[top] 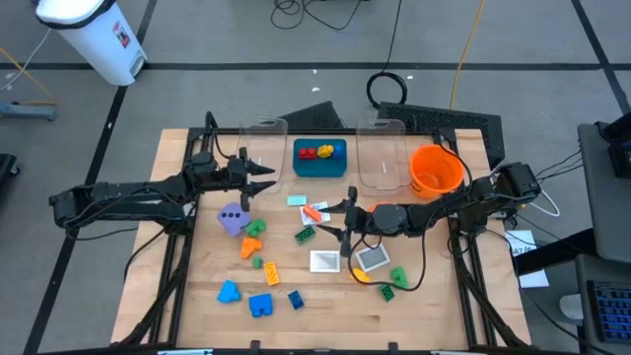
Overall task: Pick & Place Toys
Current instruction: Put the purple dice into the left transparent bin
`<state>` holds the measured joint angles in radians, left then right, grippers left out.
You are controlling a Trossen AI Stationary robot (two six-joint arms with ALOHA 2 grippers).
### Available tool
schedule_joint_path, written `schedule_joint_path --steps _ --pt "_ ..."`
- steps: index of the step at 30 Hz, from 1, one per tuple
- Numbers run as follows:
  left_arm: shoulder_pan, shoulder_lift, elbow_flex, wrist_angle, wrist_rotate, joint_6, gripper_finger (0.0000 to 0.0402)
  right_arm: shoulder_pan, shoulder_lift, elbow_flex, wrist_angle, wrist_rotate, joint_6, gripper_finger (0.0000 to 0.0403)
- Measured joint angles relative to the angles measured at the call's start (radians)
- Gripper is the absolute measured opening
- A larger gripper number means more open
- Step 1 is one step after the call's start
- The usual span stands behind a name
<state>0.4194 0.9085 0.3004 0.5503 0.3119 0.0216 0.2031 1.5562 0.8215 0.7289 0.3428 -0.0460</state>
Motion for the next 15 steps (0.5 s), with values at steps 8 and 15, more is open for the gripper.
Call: schedule_joint_path --steps 8,15 --pt "0.000 0.000 0.000 0.000 0.000 0.000 0.0175 0.000 0.000 0.000 0.000 0.000 -0.027 0.0185" --pt "0.000 0.000 0.000 0.000 0.000 0.000 0.0175 -0.001 0.000 0.000 0.000 0.000 -0.047 0.0185"
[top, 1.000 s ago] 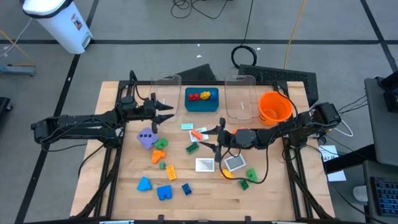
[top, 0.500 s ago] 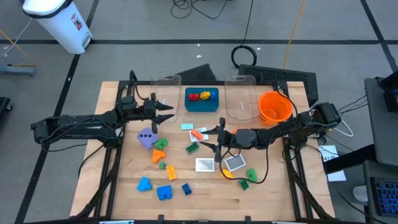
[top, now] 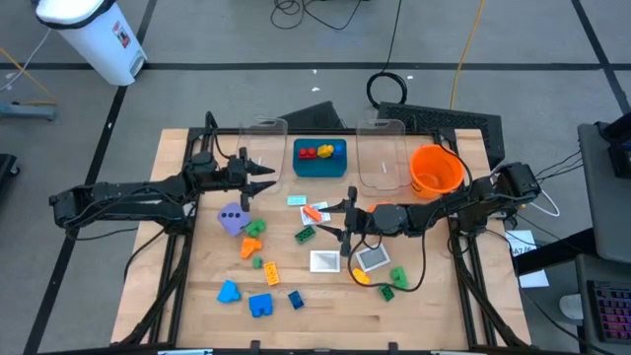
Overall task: Pick & Place Toys
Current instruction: Put the purple dice into the left transparent bin
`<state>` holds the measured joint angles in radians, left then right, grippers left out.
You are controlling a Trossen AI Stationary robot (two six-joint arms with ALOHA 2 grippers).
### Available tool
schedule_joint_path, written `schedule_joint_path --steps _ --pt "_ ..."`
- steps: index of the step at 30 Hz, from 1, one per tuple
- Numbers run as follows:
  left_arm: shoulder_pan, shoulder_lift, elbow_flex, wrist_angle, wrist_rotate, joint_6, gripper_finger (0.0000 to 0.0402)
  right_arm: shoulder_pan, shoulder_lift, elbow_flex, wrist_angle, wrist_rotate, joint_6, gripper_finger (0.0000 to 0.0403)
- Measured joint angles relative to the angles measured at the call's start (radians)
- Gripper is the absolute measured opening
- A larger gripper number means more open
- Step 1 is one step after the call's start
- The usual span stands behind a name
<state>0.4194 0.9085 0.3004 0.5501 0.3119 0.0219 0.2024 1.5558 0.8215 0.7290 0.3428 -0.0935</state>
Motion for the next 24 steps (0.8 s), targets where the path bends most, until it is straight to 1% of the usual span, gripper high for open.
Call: schedule_joint_path --steps 24 --pt "0.000 0.000 0.000 0.000 0.000 0.000 0.0175 0.012 0.000 0.000 -0.004 -0.005 0.002 0.0185"
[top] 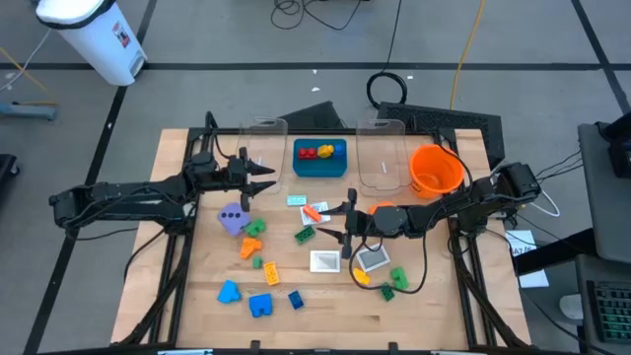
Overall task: Pick & Place Toys
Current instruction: Put the purple dice into the left transparent bin
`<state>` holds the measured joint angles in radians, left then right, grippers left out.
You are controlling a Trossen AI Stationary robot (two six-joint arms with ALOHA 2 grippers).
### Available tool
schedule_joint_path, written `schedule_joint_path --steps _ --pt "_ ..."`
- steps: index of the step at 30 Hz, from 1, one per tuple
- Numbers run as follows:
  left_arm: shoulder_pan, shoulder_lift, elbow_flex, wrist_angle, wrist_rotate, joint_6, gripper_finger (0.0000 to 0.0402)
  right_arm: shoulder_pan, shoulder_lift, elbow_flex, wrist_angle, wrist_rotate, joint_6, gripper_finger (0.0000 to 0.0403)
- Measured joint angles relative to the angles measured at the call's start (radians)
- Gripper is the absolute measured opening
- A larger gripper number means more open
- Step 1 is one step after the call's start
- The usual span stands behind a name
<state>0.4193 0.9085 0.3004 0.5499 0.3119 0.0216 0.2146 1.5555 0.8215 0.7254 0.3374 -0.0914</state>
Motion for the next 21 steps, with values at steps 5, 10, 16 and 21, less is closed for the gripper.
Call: schedule_joint_path --steps 5,10,16,21 --pt "0.000 0.000 0.000 0.000 0.000 0.000 0.0175 0.000 0.000 0.000 -0.015 0.001 0.082 0.0185" --pt "0.000 0.000 0.000 0.017 0.000 0.002 0.0175 0.021 0.000 0.000 -0.101 0.008 0.103 0.0185" --pt "0.000 0.000 0.000 0.030 0.000 -0.043 0.0175 0.037 0.000 0.000 -0.157 0.076 0.106 0.0185" --pt "0.000 0.000 0.000 0.030 0.000 -0.215 0.0175 0.036 -0.001 0.000 -0.223 0.087 0.138 0.0185"
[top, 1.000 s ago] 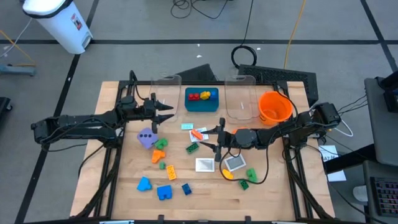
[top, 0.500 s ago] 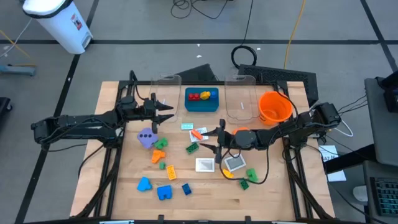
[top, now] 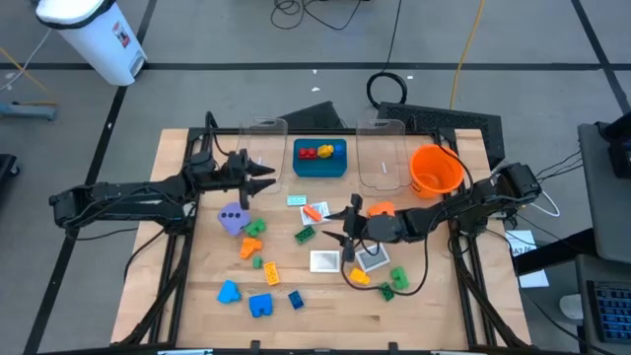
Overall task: Pick & Place Toys
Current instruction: Put the purple dice into the left transparent bin
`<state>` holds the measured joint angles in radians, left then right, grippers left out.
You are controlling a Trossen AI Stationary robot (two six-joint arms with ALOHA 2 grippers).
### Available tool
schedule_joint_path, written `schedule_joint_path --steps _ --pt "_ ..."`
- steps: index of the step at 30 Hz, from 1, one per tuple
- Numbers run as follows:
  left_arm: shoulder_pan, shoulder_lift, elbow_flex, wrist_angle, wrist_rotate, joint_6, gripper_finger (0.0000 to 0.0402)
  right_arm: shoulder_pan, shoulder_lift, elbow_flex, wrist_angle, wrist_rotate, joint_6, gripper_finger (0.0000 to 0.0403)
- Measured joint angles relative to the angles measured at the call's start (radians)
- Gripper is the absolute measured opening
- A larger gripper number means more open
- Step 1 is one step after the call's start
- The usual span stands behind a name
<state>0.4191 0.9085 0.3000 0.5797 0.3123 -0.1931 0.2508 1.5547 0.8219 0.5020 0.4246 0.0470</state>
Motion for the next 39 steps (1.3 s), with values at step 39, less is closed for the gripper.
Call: schedule_joint_path --steps 39 --pt "-0.673 0.000 0.364 -1.324 -0.676 -0.333 0.0175 0.035 0.001 0.023 -0.142 0.043 0.123 0.0185"
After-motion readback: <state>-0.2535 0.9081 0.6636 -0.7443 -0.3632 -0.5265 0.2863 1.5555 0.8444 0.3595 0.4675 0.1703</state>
